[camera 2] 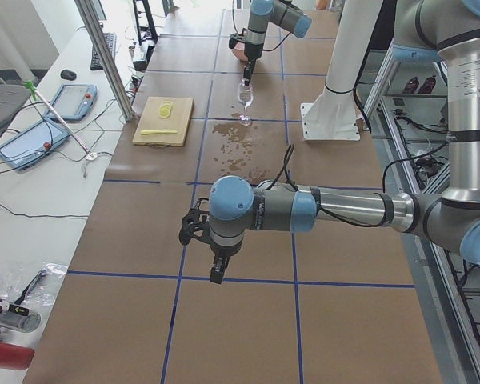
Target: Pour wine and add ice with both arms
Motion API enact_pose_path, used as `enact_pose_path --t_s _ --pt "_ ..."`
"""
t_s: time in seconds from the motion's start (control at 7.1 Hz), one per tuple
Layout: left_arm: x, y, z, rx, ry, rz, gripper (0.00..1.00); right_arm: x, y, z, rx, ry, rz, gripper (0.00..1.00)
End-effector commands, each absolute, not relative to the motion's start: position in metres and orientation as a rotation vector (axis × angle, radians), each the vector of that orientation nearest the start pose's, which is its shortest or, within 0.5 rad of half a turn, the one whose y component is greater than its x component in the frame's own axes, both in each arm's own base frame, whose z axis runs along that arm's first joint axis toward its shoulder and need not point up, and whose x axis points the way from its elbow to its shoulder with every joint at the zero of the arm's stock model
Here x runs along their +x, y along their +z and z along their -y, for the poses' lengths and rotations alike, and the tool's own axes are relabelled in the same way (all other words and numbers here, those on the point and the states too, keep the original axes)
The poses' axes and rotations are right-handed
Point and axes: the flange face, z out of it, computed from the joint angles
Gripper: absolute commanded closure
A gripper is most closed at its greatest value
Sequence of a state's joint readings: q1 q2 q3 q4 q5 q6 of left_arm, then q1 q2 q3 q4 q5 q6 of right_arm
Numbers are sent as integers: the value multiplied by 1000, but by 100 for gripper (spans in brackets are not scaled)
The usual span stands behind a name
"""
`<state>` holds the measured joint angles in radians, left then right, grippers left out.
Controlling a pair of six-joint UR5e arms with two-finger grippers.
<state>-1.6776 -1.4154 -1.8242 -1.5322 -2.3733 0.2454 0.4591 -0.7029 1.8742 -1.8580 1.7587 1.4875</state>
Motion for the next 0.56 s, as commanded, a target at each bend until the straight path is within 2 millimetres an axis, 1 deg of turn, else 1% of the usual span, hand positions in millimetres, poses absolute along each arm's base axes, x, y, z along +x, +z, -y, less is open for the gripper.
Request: enact_pose_path --t_s 0.0,0.14,0.28,0.42 --pt "-105 603 422 226 169 -777 0 -503 87 374 73 260 863 0" --pt "-82 604 430 234 229 -779 0 -477 109 366 76 249 870 0" --pt "-58 608 437 248 272 -784 0 -442 135 381 126 209 846 0" --pt "-46 614 442 267 234 -789 0 -409 161 411 126 180 818 0"
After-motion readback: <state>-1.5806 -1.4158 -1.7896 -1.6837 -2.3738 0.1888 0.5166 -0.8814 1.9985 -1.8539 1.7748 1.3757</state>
